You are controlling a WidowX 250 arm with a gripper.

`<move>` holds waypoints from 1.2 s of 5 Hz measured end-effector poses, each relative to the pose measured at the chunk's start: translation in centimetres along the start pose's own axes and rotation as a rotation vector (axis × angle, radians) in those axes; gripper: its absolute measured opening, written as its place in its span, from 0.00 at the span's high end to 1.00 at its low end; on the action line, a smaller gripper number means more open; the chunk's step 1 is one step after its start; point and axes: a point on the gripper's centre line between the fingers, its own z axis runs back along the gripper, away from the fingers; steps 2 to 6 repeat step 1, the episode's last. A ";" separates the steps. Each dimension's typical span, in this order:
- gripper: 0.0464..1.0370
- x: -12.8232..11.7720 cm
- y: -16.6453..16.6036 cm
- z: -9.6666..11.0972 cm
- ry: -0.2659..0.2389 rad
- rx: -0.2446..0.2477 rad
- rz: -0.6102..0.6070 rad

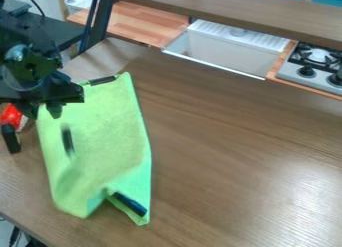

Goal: Fold the cloth from top right to bottom left

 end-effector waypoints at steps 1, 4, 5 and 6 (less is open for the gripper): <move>0.26 0.4 -0.2 0.1 0.037 0.070 -0.053; 0.26 0.4 -0.2 0.1 0.037 0.070 -0.053; 0.26 0.4 -0.2 0.1 0.037 0.070 -0.053; 0.26 0.4 -0.2 0.1 0.037 0.070 -0.053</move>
